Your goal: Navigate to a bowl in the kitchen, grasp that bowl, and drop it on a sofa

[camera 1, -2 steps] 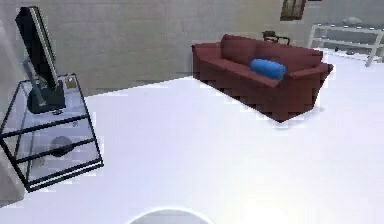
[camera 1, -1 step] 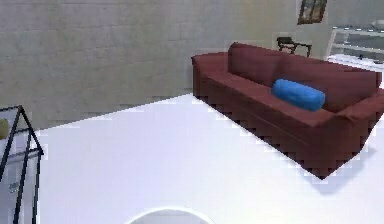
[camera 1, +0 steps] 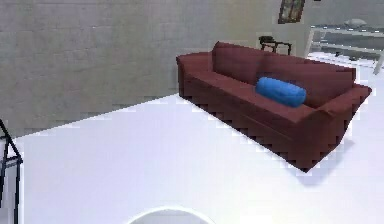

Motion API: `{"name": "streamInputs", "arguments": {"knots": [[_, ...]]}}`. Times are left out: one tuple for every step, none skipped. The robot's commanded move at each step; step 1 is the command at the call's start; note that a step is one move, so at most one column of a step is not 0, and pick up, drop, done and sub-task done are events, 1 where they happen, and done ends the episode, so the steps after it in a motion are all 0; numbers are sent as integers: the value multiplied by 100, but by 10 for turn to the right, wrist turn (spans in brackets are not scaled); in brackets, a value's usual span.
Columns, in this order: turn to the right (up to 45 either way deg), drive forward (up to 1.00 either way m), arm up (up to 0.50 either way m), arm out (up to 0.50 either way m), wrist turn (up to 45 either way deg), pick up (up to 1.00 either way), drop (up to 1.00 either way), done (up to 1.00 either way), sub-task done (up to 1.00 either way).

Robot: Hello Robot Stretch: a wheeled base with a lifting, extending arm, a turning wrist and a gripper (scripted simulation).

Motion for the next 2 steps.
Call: {"name": "streamInputs", "arguments": {"knots": [[0, 100, 0, 0, 0, 0, 0, 0, 0], [0, 100, 0, 0, 0, 0, 0, 0, 0]]}}
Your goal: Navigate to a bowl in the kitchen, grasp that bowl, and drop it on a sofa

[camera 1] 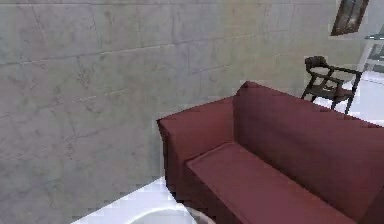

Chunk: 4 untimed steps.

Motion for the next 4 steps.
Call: {"name": "streamInputs", "arguments": {"knots": [[-450, 0, 0, 0, 0, 0, 0, 0, 0], [-180, 0, 0, 0, 0, 0, 0, 0, 0], [450, 0, 0, 0, 0, 0, 0, 0, 0], [0, 0, 0, 48, 0, 0, 0, 0, 0]]}}
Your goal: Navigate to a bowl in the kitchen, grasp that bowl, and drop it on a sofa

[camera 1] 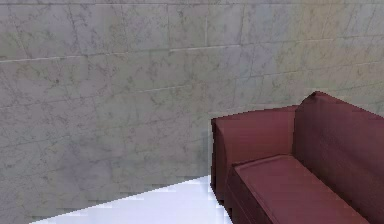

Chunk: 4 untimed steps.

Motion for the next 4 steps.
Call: {"name": "streamInputs", "arguments": {"knots": [[0, 0, 0, 0, 390, 0, 0, 0, 0], [0, 0, -30, 0, 0, 0, 0, 0, 0], [0, 0, -32, 0, 0, 0, 0, 0, 0], [0, 0, 0, 0, 0, 0, 100, 0, 0]]}}
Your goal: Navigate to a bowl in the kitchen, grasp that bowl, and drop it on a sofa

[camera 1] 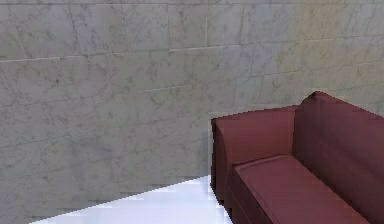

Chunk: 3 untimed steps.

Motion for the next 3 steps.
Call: {"name": "streamInputs", "arguments": {"knots": [[0, 0, 10, 0, 0, 0, 0, 0, 0], [0, 0, 0, -8, 0, 0, 0, 0, 0], [0, 0, 0, 0, 0, 0, 0, 100, 0]]}}
